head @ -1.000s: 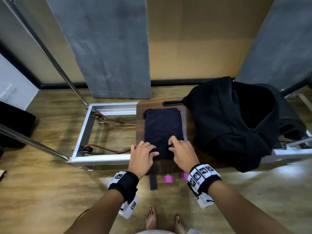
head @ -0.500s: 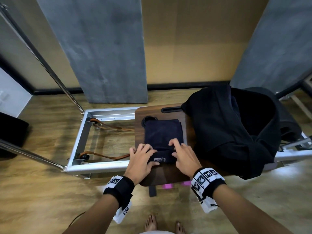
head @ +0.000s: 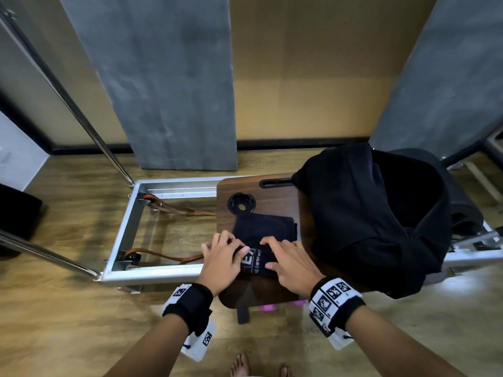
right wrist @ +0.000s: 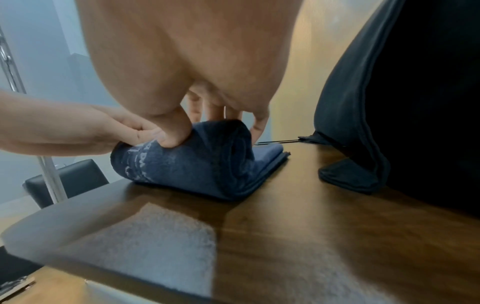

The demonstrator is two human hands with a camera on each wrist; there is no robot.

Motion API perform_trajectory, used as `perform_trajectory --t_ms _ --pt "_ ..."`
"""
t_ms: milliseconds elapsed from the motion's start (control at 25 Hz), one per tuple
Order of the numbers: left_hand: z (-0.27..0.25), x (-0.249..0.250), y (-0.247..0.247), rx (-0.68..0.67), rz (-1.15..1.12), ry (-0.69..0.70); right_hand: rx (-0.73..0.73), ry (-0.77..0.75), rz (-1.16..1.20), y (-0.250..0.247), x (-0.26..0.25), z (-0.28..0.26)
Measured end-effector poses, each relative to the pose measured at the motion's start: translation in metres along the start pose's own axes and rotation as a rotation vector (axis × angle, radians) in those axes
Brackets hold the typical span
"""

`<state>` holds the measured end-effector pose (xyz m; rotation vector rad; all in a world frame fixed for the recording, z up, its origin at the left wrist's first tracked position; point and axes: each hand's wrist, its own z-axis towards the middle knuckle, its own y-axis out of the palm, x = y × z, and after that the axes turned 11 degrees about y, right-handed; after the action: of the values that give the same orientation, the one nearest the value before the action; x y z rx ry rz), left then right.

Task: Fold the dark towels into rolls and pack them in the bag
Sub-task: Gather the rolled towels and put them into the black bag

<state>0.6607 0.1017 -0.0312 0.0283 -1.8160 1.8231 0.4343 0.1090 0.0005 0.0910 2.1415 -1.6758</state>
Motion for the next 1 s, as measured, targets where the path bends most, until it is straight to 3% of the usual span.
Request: perform_trajectory --t_ms 160,280,360,520,640,800,1000 --pt "0.004 -0.003 0.007 -0.058 0.094 -0.105 -0.003 -0.055 -0.023 0.003 -0.010 -0.006" --pt "0.007 -0.001 0.010 0.029 0.031 -0.154 0.043 -0.067 -0.212 0.012 -0.009 -0.013" --pt "0.007 0.003 0.009 0.129 -0.086 -0.229 0.097 -0.063 -0.184 0.014 -0.008 -0.011" --pt "0.003 0.010 0.009 0.349 -0.373 -0.402 0.062 0.160 0.280 0.006 -0.005 -0.001" --pt "0.004 0.023 0.015 0.271 -0.647 -0.541 0.087 0.302 0.501 0.005 -0.005 0.004" --pt "0.012 0.042 0.021 0.191 -0.984 -0.606 0.049 0.456 0.683 0.011 -0.011 0.010" --pt "0.018 0.058 0.013 0.115 -1.280 -0.708 -0.070 0.616 1.197 0.014 -0.014 0.007"
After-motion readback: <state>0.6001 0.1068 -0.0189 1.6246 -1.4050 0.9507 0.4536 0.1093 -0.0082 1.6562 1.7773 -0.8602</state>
